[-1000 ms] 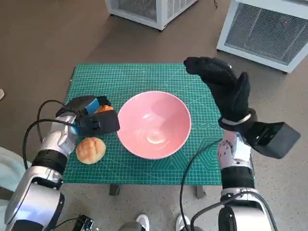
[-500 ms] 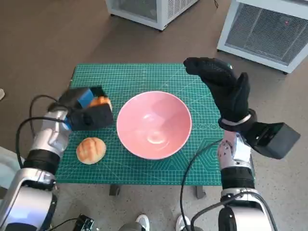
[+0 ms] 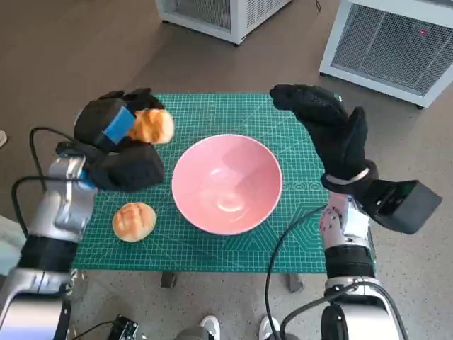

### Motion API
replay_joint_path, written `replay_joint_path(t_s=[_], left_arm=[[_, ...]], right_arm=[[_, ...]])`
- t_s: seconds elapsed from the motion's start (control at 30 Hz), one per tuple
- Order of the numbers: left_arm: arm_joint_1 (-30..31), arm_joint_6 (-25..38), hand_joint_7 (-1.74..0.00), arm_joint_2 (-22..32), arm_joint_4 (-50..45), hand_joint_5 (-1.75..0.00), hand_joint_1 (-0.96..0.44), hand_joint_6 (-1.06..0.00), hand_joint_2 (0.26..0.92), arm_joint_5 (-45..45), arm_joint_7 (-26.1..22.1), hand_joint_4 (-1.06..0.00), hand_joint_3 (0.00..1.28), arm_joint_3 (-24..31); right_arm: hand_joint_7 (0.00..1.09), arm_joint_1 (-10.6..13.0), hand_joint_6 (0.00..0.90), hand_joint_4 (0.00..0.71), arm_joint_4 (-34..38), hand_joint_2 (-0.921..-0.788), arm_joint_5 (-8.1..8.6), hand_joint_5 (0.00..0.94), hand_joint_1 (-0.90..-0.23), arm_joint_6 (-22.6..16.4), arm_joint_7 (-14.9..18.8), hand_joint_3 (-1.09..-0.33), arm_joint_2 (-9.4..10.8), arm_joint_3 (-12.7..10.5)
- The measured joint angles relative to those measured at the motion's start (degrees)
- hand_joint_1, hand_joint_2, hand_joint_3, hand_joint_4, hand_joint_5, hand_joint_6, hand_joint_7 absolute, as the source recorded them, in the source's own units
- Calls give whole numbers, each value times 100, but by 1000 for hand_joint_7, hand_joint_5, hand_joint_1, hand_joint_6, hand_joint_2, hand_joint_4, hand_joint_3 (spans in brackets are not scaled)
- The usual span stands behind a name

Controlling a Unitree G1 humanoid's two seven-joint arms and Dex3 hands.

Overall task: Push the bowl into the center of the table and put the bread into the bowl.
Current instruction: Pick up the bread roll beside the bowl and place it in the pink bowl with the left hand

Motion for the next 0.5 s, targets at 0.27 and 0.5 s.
replay_joint_path(t_s=[0.27,0.5], left_arm=[[574,-368,-1181,-195,-1554,-1091,1,-629,920,0,-145,-740,44,-53],[668,-737,-1184,-441,-1632,-1123,1,-619,921,65,-341,-716,59,-383]], right_arm=[[606,13,-1,158,4,-921,4,3,-701,0,54,-773,-1,-3],[605,28,-1,158,4,-921,7,3,-698,3,86,-773,15,-4]])
